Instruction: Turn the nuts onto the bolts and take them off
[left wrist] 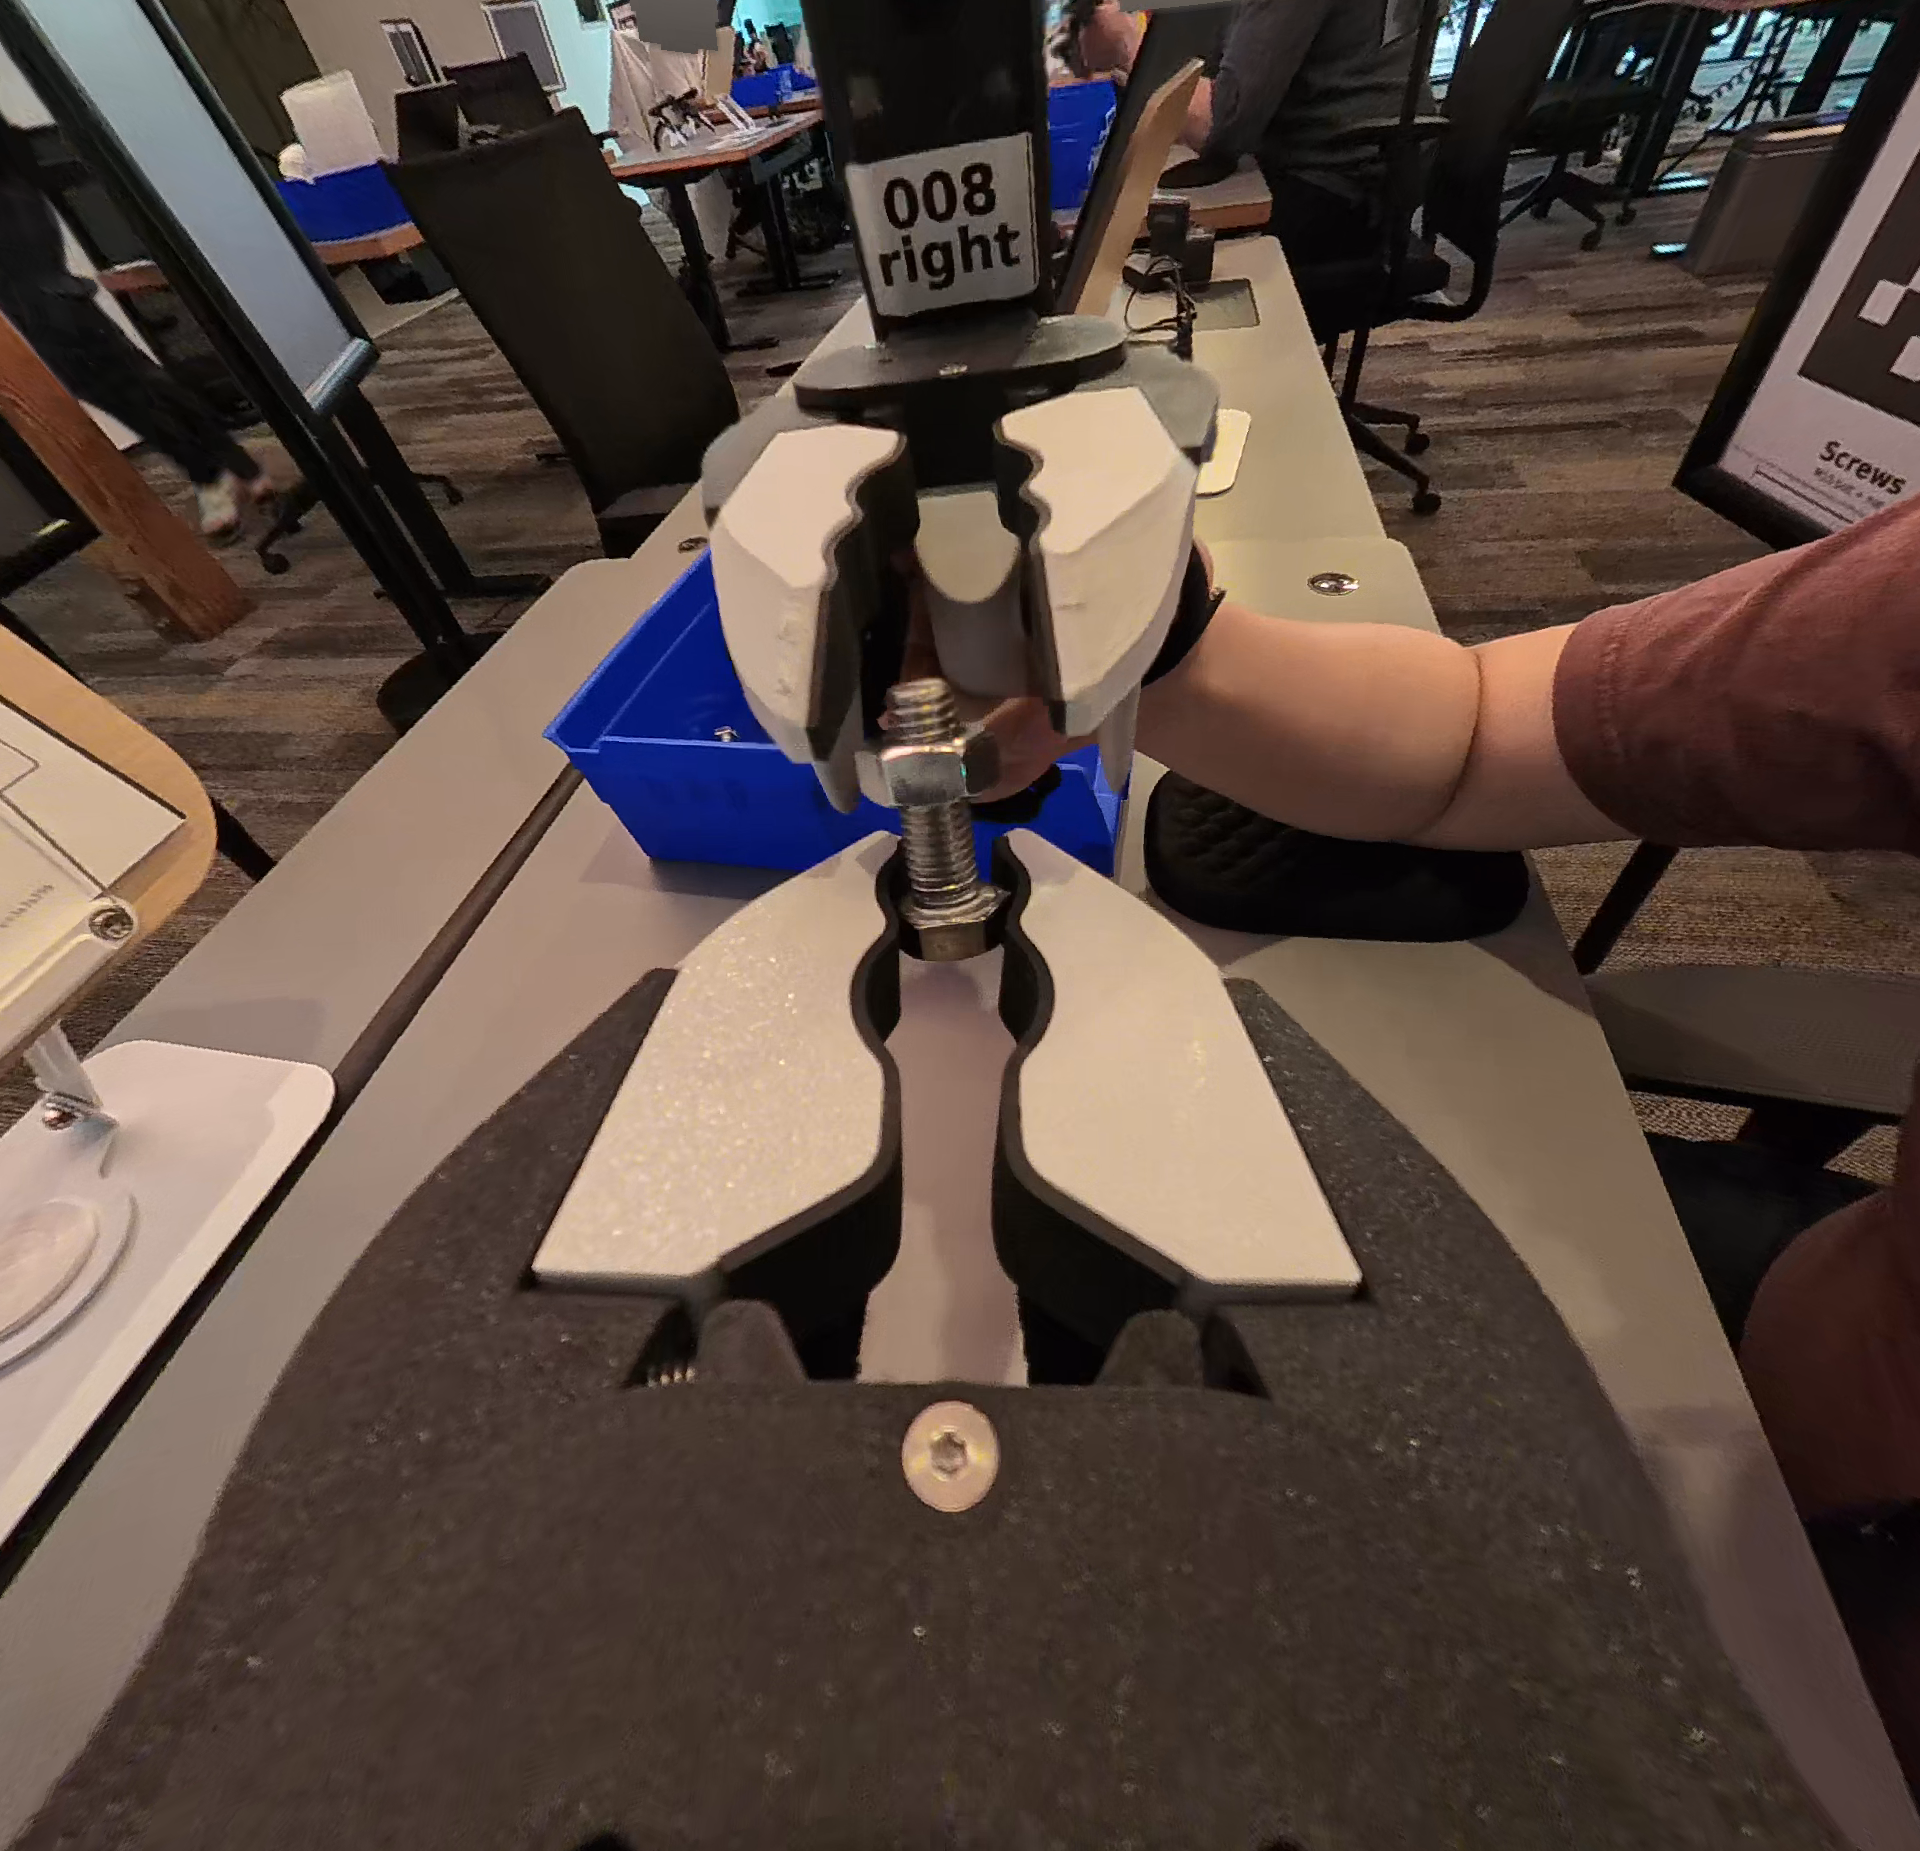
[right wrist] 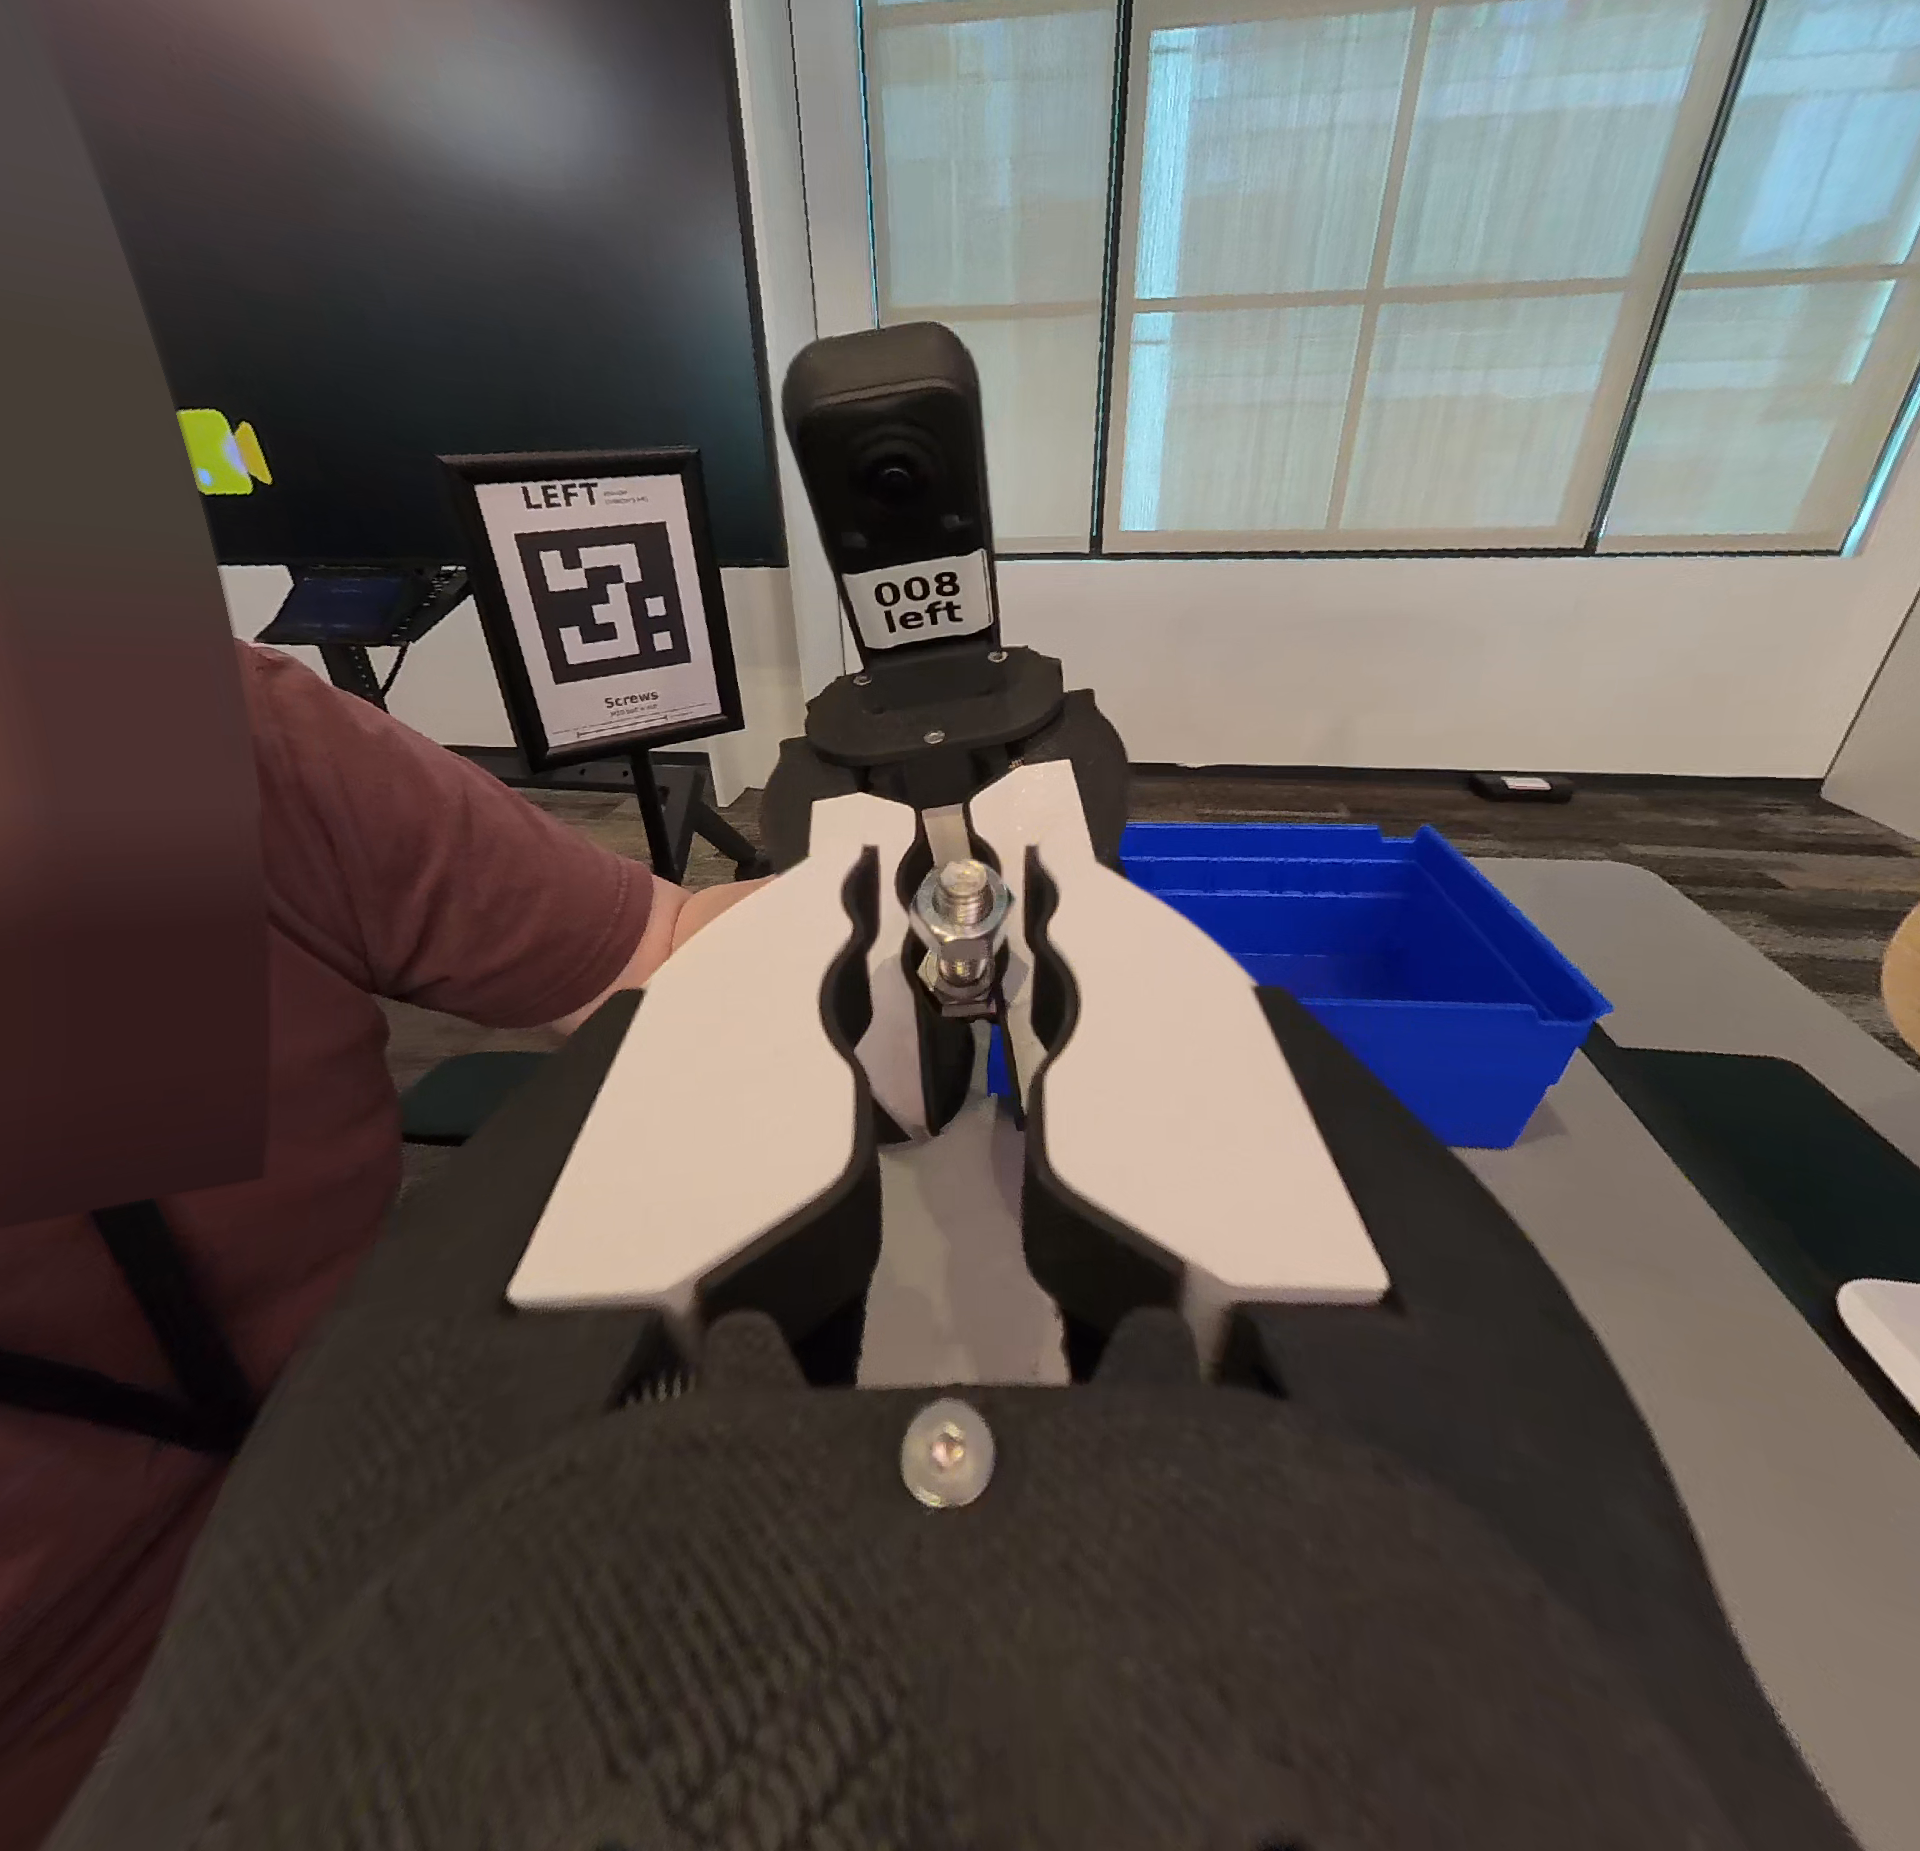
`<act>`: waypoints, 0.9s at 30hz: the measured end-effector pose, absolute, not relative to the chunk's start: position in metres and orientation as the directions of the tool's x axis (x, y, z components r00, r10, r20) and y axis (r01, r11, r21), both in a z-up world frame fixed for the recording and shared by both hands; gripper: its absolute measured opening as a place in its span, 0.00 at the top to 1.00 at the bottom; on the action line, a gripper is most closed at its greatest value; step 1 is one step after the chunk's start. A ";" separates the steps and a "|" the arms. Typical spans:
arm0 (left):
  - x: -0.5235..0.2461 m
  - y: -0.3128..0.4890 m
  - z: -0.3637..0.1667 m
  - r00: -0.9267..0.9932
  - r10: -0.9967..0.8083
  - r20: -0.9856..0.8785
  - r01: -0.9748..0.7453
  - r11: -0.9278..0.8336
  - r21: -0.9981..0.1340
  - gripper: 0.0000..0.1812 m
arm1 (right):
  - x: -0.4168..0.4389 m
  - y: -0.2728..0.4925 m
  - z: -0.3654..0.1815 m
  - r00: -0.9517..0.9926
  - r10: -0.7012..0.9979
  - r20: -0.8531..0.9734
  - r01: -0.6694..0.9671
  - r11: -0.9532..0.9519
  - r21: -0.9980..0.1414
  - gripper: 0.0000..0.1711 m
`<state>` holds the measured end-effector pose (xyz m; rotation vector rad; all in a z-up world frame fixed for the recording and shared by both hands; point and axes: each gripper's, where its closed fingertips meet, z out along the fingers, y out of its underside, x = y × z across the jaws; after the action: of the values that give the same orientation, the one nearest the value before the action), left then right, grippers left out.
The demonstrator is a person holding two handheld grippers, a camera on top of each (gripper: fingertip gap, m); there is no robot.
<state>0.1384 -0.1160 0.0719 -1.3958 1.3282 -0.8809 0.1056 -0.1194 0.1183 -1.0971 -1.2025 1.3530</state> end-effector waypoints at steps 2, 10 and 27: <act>0.138 -0.116 0.072 0.143 -0.981 -0.128 -0.278 0.085 -0.957 0.93 | 0.106 -0.118 0.118 -0.111 0.994 -0.025 -0.104 -0.037 -0.994 0.88; 0.138 -0.116 0.072 0.141 -0.982 -0.126 -0.278 0.083 -0.957 0.92 | 0.107 -0.117 0.118 -0.128 0.991 -0.050 -0.110 -0.065 -0.992 0.94; 0.142 -0.115 0.063 0.148 -0.981 -0.126 -0.316 0.074 -0.946 0.92 | 0.104 -0.120 0.114 -0.080 0.996 0.032 -0.067 0.027 -0.997 0.95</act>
<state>0.1415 -0.1152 0.0627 -1.4290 1.3500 -0.8438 0.1036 -0.1201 0.1142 -1.0994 -1.2331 1.2770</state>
